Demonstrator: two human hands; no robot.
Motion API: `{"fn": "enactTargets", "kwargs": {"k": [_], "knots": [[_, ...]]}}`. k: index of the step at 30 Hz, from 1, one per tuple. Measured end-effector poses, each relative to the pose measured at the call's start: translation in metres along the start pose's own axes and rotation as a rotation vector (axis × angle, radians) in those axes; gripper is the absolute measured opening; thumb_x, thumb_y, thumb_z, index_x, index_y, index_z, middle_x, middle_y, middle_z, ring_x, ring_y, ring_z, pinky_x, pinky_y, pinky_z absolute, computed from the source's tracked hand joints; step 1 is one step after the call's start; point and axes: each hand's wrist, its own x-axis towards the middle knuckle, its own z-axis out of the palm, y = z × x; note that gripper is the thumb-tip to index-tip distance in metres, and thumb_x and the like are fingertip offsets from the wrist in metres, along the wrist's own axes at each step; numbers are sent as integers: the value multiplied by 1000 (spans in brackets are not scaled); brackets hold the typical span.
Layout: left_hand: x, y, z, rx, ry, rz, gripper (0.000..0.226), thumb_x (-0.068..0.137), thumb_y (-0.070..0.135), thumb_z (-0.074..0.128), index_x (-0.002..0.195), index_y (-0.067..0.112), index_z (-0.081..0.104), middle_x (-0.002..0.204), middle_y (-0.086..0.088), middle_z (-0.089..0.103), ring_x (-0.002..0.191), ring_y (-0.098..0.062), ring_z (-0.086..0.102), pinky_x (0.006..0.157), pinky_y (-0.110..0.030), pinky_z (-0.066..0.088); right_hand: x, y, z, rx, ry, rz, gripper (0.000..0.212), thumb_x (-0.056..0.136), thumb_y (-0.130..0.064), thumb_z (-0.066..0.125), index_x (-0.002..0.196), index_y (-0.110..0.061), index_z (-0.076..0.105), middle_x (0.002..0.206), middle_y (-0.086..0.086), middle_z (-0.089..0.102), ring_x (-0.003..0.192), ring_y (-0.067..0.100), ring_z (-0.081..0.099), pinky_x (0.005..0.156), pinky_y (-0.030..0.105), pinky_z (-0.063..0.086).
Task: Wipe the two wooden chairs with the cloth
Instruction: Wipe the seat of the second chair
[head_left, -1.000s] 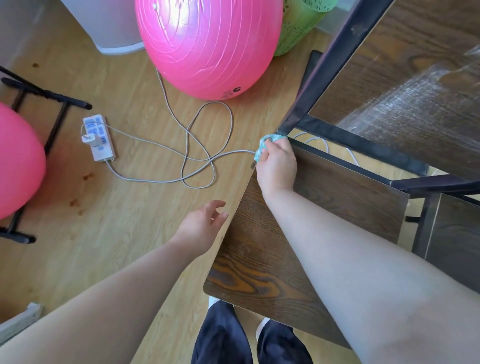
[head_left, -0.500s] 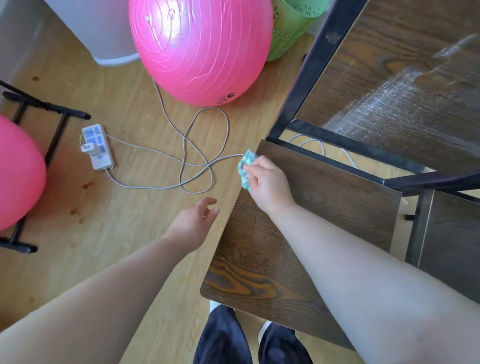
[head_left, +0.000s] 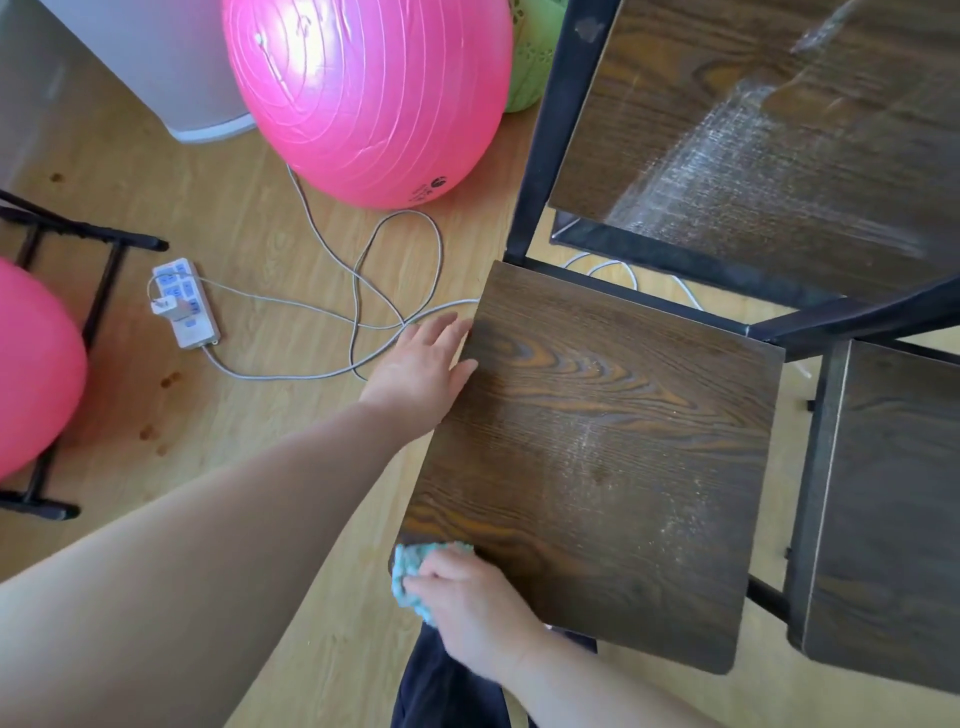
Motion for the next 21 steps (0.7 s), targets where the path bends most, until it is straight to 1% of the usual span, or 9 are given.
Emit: {"fn": "enactTargets", "kwargs": {"k": [2, 4, 6, 8, 12, 14, 16, 18, 21], "knots": [[9, 8, 0, 45, -6, 50, 56, 105, 41, 40, 157, 26, 24, 163, 4, 22, 144, -24, 25, 118, -41, 29, -18, -3, 9, 77, 1, 18, 29, 88, -9, 52, 112, -12, 66, 103, 4, 56, 97, 25, 51, 91, 38, 50], [17, 14, 2, 108, -25, 77, 58, 105, 42, 39, 158, 28, 20, 165, 5, 16, 145, -24, 21, 118, -44, 29, -32, -7, -2, 199, 90, 113, 30, 92, -14, 50, 116, -15, 68, 106, -2, 57, 101, 17, 52, 93, 30, 47], [26, 18, 5, 189, -38, 85, 58, 106, 42, 37, 158, 29, 15, 167, 5, 8, 147, -25, 18, 117, -46, 30, -38, -5, -34, 250, 238, 196, 27, 94, -17, 51, 113, -18, 71, 104, -9, 59, 96, 7, 54, 86, 18, 44], [31, 20, 7, 250, -46, 73, 59, 106, 41, 37, 159, 30, 12, 168, 7, 3, 148, -24, 15, 115, -46, 28, -41, 7, -81, 276, 387, 242, 20, 95, -12, 58, 107, -17, 73, 99, -11, 59, 90, 2, 55, 79, 14, 44], [33, 23, 10, 294, -73, 21, 62, 105, 40, 41, 159, 34, 10, 167, 10, -3, 148, -23, 13, 113, -46, 31, -25, 63, -185, 110, 664, 337, 21, 93, -10, 60, 109, -7, 73, 99, -6, 58, 87, 1, 53, 81, 5, 37], [33, 26, 11, 325, -74, 0, 64, 105, 39, 43, 159, 36, 8, 167, 11, -5, 148, -22, 12, 112, -46, 33, -6, 93, -224, 19, 743, 422, 24, 94, -7, 61, 115, -7, 72, 101, -5, 57, 93, 9, 54, 81, 0, 31], [35, 27, 11, 370, -74, 25, 63, 105, 38, 42, 159, 36, 8, 167, 10, -5, 151, -20, 8, 114, -44, 29, 15, 113, -248, -37, 774, 472, 26, 96, -8, 58, 119, -7, 70, 105, -2, 58, 99, 14, 55, 81, 3, 31], [37, 26, 11, 428, -99, 75, 61, 107, 38, 39, 158, 36, 7, 167, 9, -7, 153, -18, 1, 119, -42, 20, 36, 125, -256, -69, 767, 481, 27, 97, -8, 55, 120, -7, 70, 111, 4, 61, 104, 19, 57, 84, 11, 32], [41, 19, 7, 425, -154, 115, 64, 105, 42, 40, 159, 36, 5, 167, 10, -10, 154, -15, 0, 123, -41, 14, 56, 127, -246, -88, 662, 480, 30, 99, -11, 53, 126, -8, 66, 119, 7, 58, 109, 24, 56, 95, 25, 40]]}}
